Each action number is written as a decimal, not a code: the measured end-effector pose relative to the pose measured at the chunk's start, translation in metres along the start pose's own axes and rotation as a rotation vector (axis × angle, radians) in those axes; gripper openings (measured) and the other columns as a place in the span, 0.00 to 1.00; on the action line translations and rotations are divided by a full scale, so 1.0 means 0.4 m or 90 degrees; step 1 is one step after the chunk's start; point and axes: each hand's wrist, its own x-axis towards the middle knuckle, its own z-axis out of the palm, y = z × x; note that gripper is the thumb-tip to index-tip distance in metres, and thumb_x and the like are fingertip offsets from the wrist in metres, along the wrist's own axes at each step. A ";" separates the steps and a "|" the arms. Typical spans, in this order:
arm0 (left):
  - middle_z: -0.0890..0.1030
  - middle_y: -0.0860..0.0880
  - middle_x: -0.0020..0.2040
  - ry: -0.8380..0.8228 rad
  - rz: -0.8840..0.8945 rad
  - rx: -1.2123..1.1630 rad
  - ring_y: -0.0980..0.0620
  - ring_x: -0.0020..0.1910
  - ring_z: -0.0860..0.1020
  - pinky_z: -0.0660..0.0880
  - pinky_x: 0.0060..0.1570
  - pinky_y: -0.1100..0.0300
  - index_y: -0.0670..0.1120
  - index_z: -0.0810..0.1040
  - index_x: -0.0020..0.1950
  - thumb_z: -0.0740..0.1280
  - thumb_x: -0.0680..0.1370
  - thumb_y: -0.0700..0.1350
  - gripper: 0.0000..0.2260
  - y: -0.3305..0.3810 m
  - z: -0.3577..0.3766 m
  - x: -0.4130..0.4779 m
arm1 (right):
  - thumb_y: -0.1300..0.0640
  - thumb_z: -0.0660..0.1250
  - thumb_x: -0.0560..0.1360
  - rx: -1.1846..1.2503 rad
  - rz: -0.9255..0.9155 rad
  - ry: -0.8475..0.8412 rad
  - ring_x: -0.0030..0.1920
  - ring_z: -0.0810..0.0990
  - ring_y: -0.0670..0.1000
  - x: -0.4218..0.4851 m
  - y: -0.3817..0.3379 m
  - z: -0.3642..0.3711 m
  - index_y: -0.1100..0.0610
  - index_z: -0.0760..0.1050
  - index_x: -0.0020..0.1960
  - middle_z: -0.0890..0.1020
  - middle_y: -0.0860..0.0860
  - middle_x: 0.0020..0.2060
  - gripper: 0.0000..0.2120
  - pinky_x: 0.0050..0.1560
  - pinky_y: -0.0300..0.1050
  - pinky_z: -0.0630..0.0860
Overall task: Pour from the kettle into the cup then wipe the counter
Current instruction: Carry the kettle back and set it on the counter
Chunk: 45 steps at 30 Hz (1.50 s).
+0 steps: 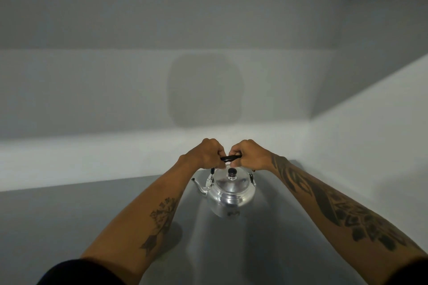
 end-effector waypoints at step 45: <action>0.63 0.47 0.76 0.125 -0.090 0.033 0.47 0.75 0.61 0.62 0.72 0.49 0.51 0.58 0.77 0.67 0.76 0.52 0.32 -0.145 0.075 0.163 | 0.53 0.66 0.74 -0.055 0.048 0.031 0.61 0.74 0.53 0.231 0.204 0.025 0.55 0.73 0.64 0.77 0.53 0.60 0.19 0.62 0.49 0.72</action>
